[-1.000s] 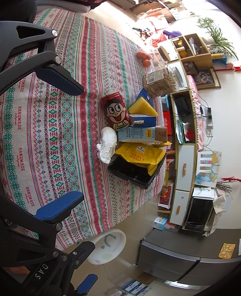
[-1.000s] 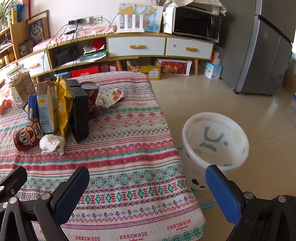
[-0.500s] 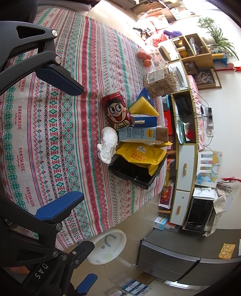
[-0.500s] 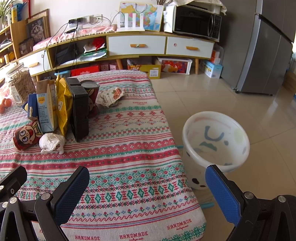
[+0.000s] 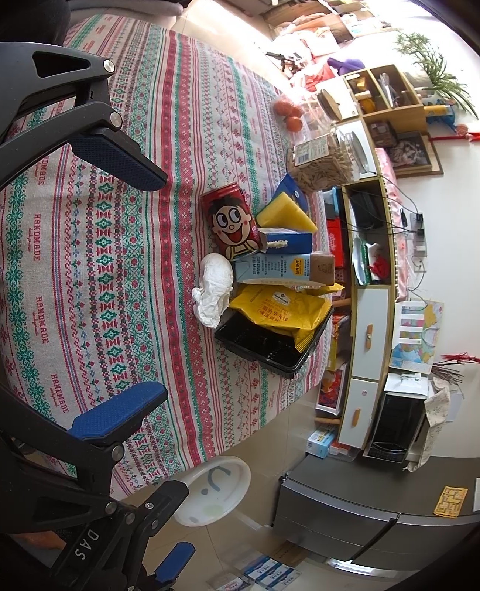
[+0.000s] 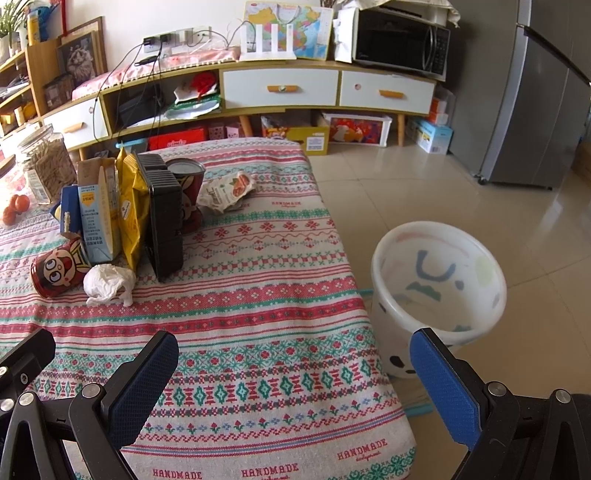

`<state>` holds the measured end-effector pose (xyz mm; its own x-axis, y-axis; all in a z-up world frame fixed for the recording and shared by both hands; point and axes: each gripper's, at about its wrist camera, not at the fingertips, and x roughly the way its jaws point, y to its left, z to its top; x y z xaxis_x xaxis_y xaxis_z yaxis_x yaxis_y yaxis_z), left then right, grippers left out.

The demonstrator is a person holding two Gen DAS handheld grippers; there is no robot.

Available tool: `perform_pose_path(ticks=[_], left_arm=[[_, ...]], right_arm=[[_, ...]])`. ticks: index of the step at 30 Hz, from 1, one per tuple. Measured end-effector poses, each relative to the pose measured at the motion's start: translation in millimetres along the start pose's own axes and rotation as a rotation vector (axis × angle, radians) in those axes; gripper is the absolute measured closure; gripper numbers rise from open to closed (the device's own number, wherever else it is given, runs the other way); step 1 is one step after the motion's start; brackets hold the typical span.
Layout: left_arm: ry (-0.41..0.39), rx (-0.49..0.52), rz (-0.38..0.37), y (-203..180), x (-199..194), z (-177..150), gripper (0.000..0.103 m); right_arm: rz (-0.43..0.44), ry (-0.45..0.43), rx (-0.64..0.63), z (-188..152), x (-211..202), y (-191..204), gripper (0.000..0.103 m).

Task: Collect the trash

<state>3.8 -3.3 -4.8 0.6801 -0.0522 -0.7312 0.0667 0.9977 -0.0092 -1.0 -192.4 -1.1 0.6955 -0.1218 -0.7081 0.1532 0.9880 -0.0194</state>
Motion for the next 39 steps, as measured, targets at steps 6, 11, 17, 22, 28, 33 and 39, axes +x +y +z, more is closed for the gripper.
perform_pose_path(ticks=[6, 11, 17, 22, 28, 33, 39], left_arm=[[-0.013, -0.126, 0.005, 44.2, -4.6, 15.4, 0.0], [-0.038, -0.157, -0.018, 68.3, -12.5, 42.3, 0.0], [-0.004, -0.107, -0.068, 82.5, -1.7, 89.8, 0.0], [0.063, -0.105, -0.151, 77.3, 40.2, 123.3, 0.0], [0.185, -0.108, -0.161, 66.2, 111.4, 120.1, 0.011], [0.183, -0.097, -0.131, 73.1, 126.2, 116.7, 0.015], [0.183, -0.053, -0.088, 68.8, 140.5, 119.8, 0.021]], right_arm=[[0.139, -0.061, 0.097, 29.6, -19.3, -28.2, 0.0], [0.283, -0.154, 0.123, 66.1, -48.9, -42.0, 0.0], [0.416, -0.317, -0.035, 126.2, -99.5, -23.1, 0.0], [0.428, -0.29, -0.184, 159.8, -57.9, 9.1, 0.0], [0.404, 0.064, -0.118, 165.7, 65.4, 10.3, 0.0], [0.42, 0.171, -0.021, 150.0, 114.7, -9.5, 0.004], [0.45, 0.156, -0.11, 150.0, 119.5, 15.6, 0.004]])
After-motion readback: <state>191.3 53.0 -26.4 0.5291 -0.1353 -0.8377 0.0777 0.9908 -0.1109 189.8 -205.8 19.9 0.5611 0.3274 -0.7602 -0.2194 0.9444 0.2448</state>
